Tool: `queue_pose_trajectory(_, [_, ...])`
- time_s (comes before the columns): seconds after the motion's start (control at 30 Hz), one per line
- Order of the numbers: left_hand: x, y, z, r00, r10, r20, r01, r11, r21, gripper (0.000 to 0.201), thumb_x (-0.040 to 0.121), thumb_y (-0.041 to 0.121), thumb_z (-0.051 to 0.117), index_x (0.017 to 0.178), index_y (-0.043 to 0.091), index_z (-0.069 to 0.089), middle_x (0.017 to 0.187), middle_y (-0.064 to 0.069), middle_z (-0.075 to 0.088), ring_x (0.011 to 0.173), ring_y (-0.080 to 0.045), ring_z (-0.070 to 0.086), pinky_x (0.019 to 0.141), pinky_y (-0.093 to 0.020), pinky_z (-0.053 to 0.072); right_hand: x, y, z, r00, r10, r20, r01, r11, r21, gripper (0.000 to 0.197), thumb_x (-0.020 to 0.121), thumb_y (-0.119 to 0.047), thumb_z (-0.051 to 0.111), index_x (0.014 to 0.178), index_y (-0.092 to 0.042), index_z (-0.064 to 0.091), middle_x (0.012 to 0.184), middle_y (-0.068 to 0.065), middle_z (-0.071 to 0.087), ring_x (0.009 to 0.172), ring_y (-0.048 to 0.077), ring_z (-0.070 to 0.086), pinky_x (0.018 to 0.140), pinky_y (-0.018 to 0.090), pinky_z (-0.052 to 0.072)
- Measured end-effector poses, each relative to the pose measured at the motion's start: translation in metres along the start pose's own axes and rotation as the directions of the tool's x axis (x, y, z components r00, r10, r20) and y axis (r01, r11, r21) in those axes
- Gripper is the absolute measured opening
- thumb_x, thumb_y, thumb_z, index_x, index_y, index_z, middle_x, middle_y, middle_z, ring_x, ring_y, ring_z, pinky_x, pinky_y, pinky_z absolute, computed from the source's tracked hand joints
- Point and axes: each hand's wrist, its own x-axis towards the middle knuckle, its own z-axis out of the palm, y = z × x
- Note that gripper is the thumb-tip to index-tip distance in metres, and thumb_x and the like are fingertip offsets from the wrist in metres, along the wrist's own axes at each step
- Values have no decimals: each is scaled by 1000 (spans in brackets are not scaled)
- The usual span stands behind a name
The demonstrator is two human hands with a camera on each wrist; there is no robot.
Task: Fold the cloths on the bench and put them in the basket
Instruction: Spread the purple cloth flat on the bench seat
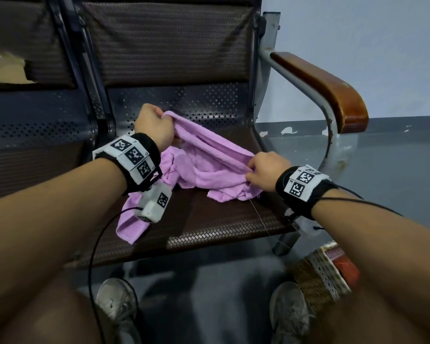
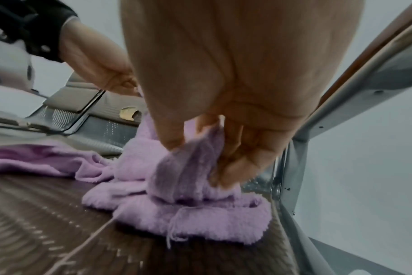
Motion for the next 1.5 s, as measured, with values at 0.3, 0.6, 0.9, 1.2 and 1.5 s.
queue_pose_trajectory(0.3, [8, -14, -10, 999, 39, 7, -40, 999, 28, 32, 89, 23, 40, 81, 17, 70, 59, -4, 71, 61, -25, 73, 60, -33, 59, 6, -18, -30, 916, 214, -338, 112, 673, 731, 38, 99, -35, 47, 75, -6, 55, 75, 11, 62, 70, 18, 53, 70, 36, 46])
queue_pose_trajectory(0.6, [17, -16, -26, 996, -46, -82, 25, 971, -239, 38, 72, 16, 30, 84, 32, 63, 95, -14, 70, 78, -34, 73, 60, -45, 62, 4, -4, -29, 993, -95, -73, 100, 993, 64, 43, 89, -50, 68, 55, -26, 57, 55, -4, 55, 54, 13, 53, 55, 26, 35])
queue_pose_trajectory(0.9, [30, -22, -33, 990, -121, -73, 94, 951, -293, 27, 88, 14, 50, 81, 25, 73, 87, -6, 72, 80, -27, 68, 74, -43, 58, -4, -5, -20, 997, -38, 61, 40, 999, -26, 19, 92, -18, 57, 79, -12, 69, 70, 6, 61, 71, 27, 61, 66, 28, 47])
queue_pose_trajectory(1.2, [34, -32, -54, 961, -205, 184, 237, 956, -174, 23, 93, 1, 48, 86, 16, 64, 58, 7, 70, 52, -4, 68, 50, -20, 54, -16, 11, -40, 977, -132, -165, 185, 911, 368, 49, 90, 4, 49, 119, -26, 74, 110, -7, 71, 99, 12, 63, 89, 22, 46])
queue_pose_trajectory(1.5, [11, 0, -59, 968, 248, -35, -220, 908, 356, 40, 85, 36, 30, 59, 11, 46, 71, -14, 55, 77, -32, 51, 72, -38, 38, -13, 5, -79, 959, -47, -278, 38, 999, -39, 27, 80, 1, 48, 87, -24, 57, 90, 12, 66, 91, 38, 61, 69, 36, 43])
